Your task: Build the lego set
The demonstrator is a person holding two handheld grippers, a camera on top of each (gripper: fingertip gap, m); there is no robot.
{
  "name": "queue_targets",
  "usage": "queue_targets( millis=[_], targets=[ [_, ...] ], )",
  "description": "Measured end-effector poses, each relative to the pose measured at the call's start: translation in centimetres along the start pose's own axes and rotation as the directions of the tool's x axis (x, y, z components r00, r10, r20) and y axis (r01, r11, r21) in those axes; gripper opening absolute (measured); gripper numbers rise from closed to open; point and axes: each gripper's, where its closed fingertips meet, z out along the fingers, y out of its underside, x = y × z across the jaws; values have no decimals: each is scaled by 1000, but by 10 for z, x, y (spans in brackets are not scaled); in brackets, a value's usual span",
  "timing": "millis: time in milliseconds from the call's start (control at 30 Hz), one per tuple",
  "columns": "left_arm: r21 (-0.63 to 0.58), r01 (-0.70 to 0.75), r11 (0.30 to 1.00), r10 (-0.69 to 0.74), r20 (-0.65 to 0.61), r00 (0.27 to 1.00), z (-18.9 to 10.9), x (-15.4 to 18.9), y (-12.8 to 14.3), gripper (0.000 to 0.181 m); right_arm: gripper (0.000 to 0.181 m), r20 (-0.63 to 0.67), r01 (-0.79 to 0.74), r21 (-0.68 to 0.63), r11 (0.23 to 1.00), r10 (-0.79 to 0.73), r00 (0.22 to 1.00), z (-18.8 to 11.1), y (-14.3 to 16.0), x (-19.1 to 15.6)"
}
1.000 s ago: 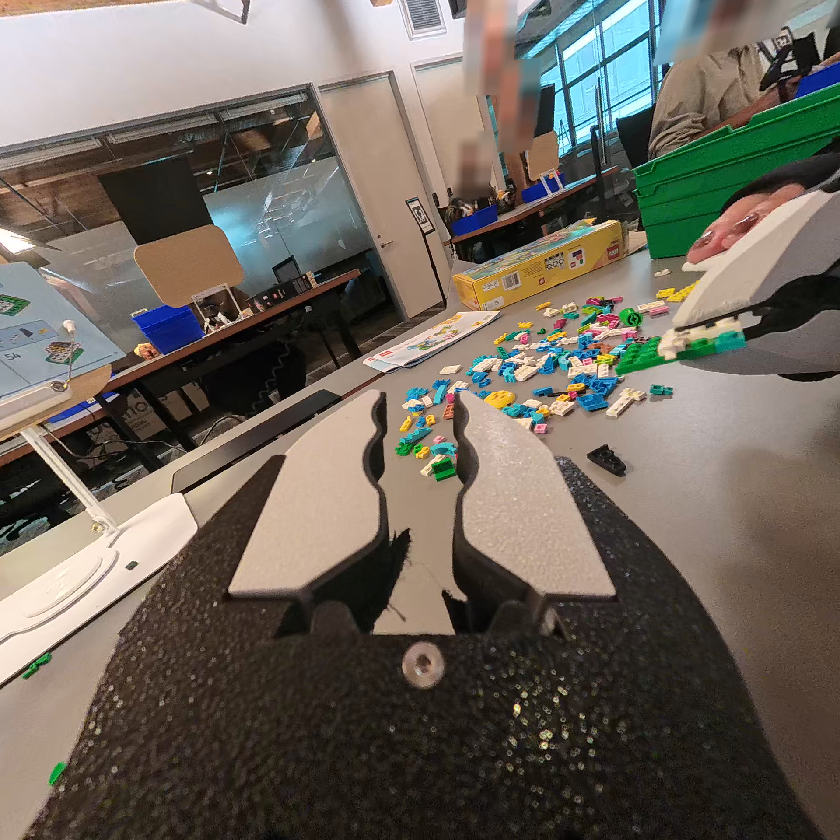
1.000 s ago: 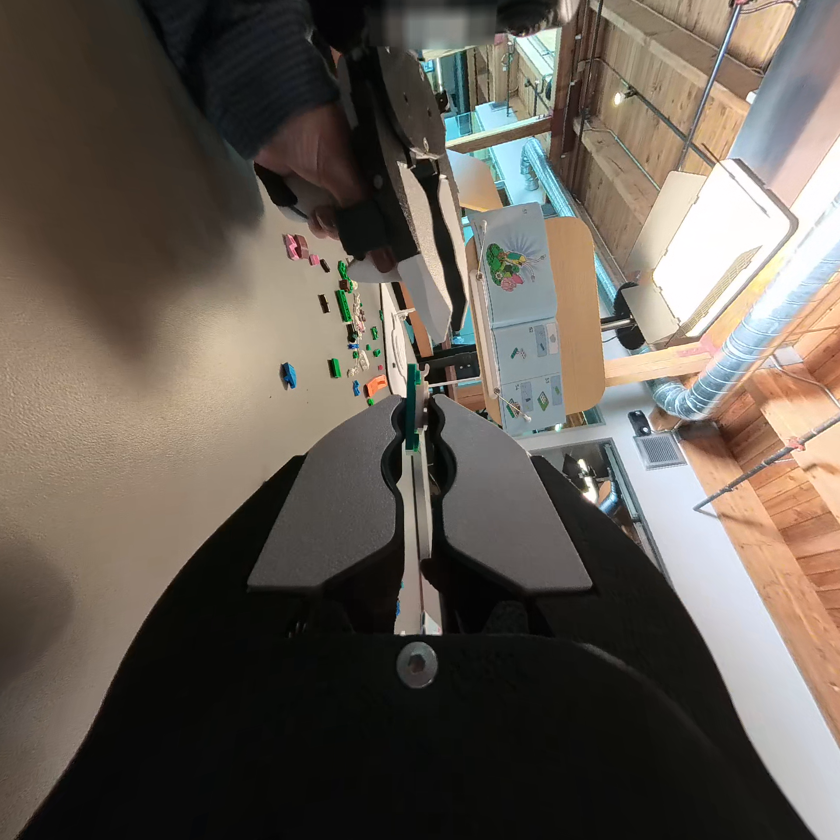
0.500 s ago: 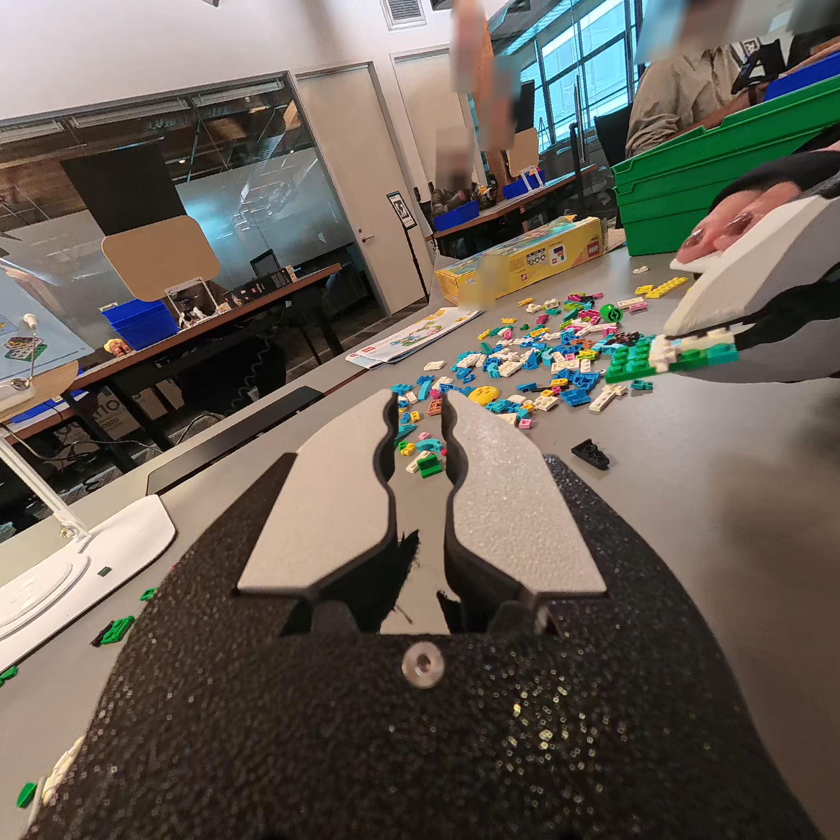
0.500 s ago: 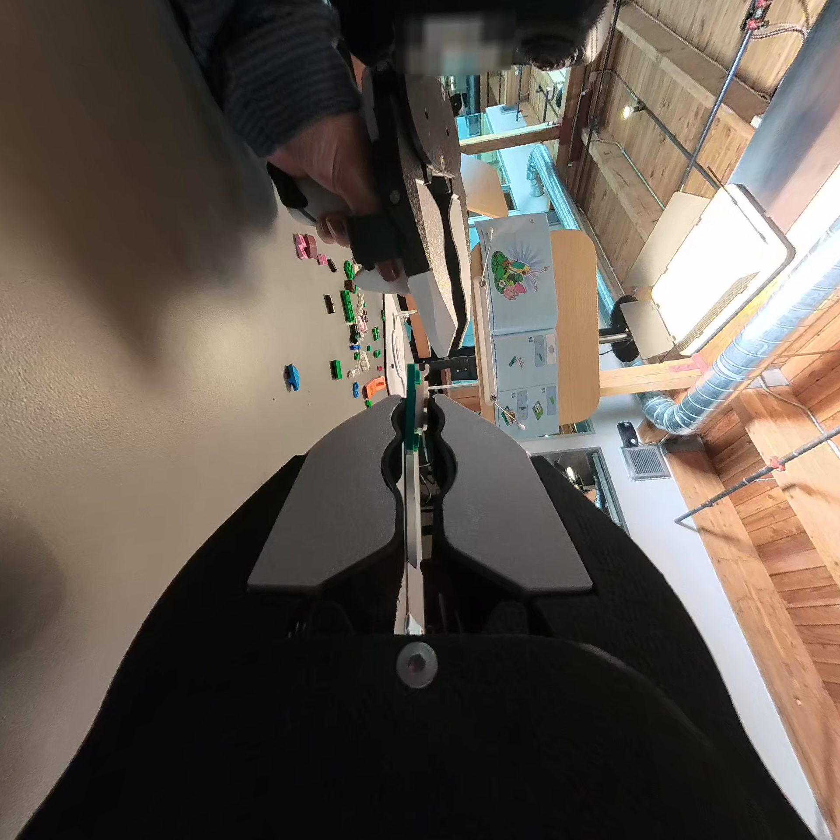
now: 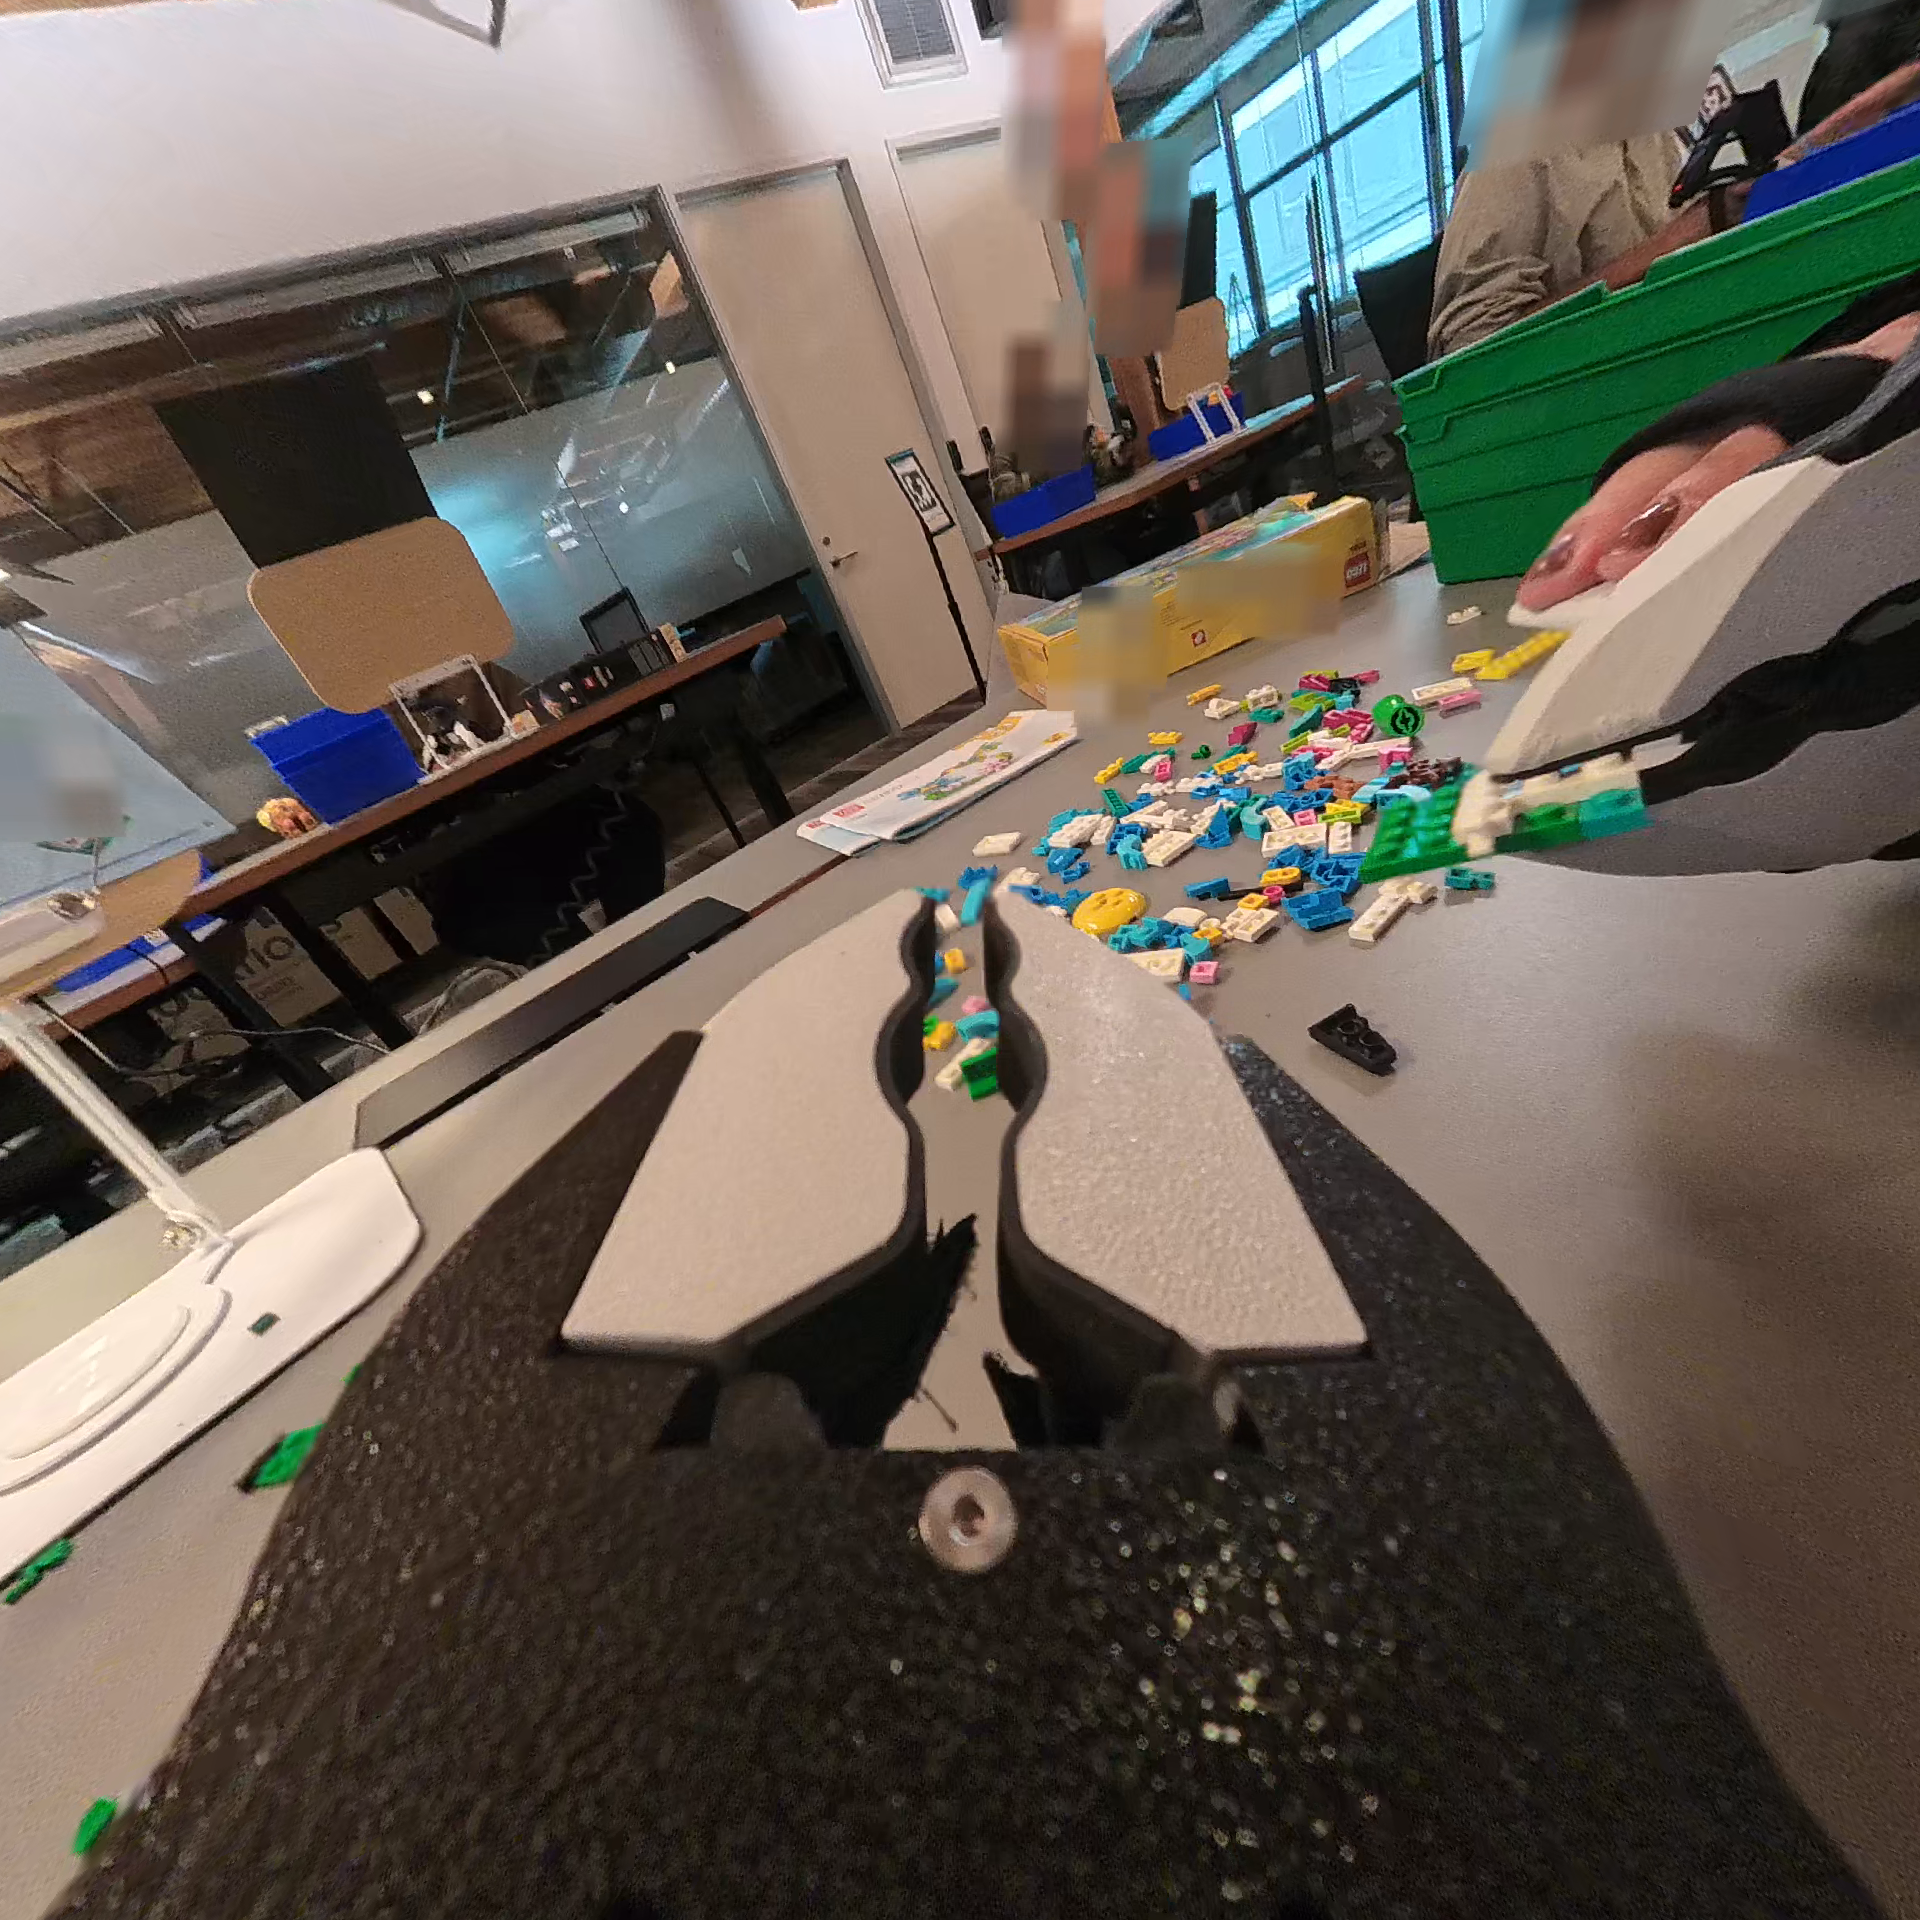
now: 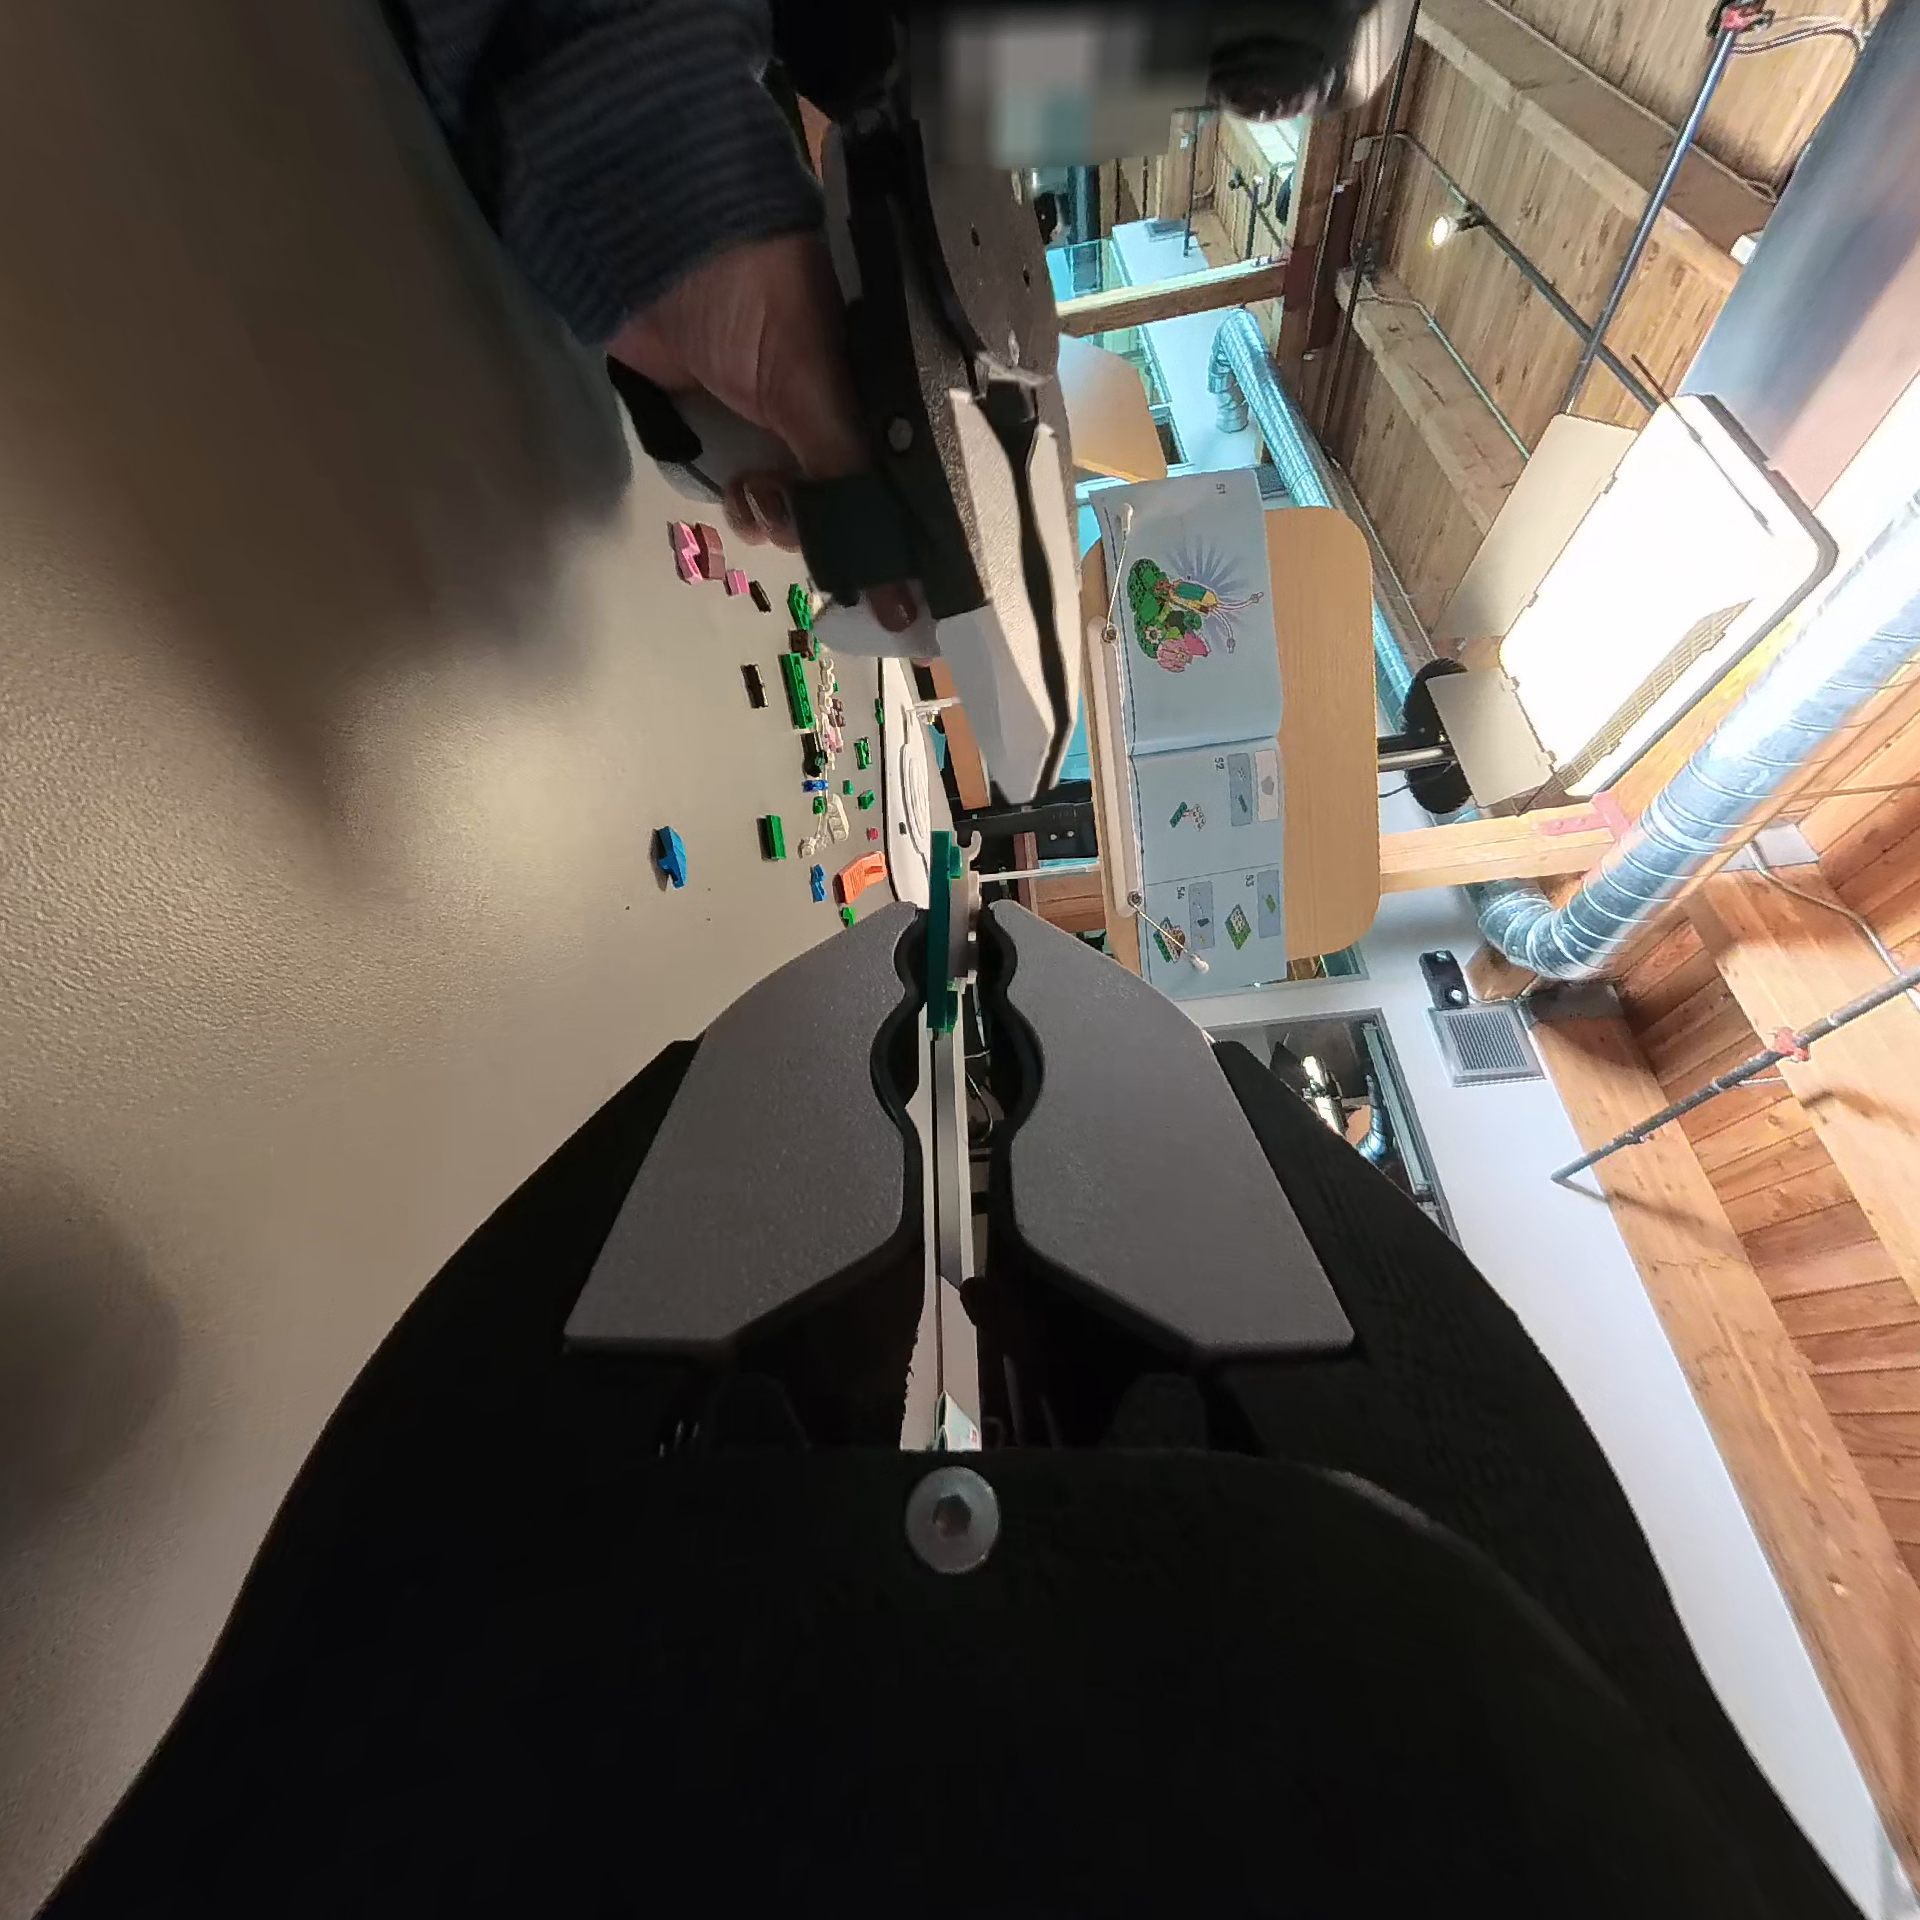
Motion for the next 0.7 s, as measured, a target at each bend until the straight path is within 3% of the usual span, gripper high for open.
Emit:
queue_targets(
  millis=[100, 700],
  targets=[
    [41, -30, 999, 29, 24, 999, -4, -2, -7, 0, 6, 2, 0, -5, 1000, 0, 1000, 1, 1, -1],
    [-4, -15, 1000, 15, -5, 1000, 0, 2, 1, 0, 6, 0, 19, -38, 999, -19, 1000, 3, 5, -2]
  ],
)
